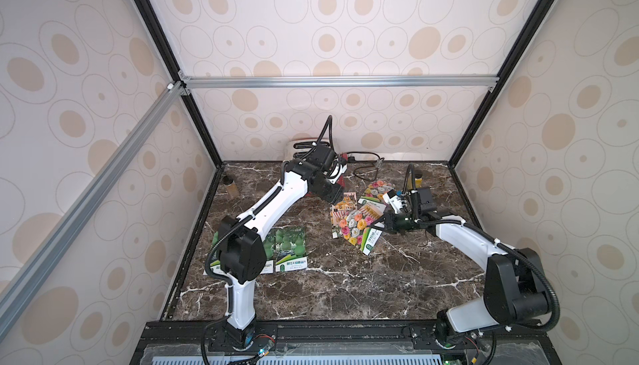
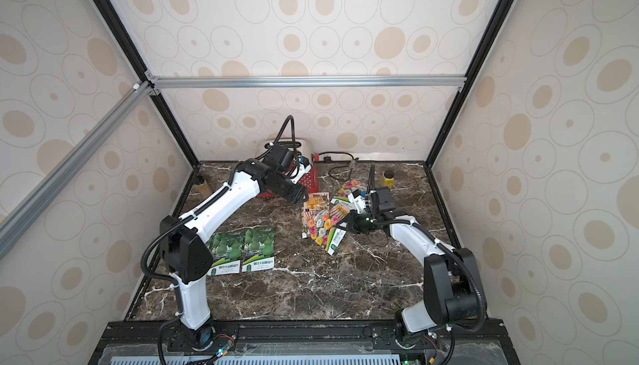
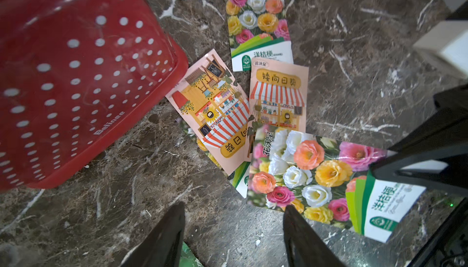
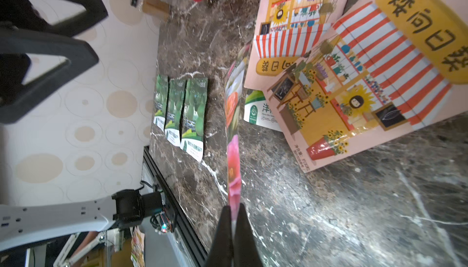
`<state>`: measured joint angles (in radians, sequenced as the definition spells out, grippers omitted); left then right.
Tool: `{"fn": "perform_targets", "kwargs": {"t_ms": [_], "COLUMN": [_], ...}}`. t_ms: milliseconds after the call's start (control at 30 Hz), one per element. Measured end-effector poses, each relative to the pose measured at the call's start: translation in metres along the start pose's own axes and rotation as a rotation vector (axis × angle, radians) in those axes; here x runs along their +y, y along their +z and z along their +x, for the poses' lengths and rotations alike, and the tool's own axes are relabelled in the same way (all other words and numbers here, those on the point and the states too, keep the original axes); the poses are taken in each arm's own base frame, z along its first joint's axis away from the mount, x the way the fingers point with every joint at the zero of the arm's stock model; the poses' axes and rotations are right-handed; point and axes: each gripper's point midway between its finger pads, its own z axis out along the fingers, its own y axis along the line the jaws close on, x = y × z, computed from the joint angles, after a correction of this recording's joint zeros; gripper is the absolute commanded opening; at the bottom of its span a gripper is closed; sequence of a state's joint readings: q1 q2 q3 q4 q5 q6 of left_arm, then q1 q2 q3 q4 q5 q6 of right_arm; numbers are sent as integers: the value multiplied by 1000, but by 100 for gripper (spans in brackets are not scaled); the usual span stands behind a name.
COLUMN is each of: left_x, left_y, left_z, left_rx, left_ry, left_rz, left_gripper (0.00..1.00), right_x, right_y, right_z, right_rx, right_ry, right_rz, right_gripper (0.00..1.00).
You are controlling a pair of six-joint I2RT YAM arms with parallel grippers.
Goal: Arrange the seed packets in a row
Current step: Place the seed packet at the center of the board.
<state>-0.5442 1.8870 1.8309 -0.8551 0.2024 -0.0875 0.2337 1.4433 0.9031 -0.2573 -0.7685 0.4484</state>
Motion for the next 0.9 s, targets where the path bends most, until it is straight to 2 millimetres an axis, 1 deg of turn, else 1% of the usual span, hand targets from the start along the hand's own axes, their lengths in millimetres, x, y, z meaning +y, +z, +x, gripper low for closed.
{"fn": "perform_targets", "kwargs": {"t_ms": [67,133,233,300,367,500,633,700,833,900], "left_x": [11,22,35,39,40,42,43,43,43,43], "left_y": [-5,-10,-16,-18,-19,-15,-6,-2,3,4], "left_z": [8,19,33,41,49,60,68,71,77,77], "left_rx": [-23,-38,-61,-82,-94,-100,-95,-93,-87,-87], "left_ry": [-71,-145,-234,-282,-315,-365,-405,-418,-433,-436], "left_rz": [-32,-66,-112,-129,-137,-140,-139,-138,-136,-136], "left_gripper": [64,64,65,65,65,65,65,65,65,65], "right_x": [7,14,21,22,20,14,-1,-9,-28,-31], "right_y": [0,7,28,41,53,75,96,105,123,129], "right_z": [1,7,21,29,33,35,39,43,59,68], "right_rx": [-41,-64,-73,-84,-92,-117,-142,-143,-136,-134], "right_ry": [10,14,12,21,28,21,35,45,72,74], "right_rz": [-4,0,11,24,43,100,172,204,289,329], "right_gripper": [0,0,0,0,0,0,0,0,0,0]}}
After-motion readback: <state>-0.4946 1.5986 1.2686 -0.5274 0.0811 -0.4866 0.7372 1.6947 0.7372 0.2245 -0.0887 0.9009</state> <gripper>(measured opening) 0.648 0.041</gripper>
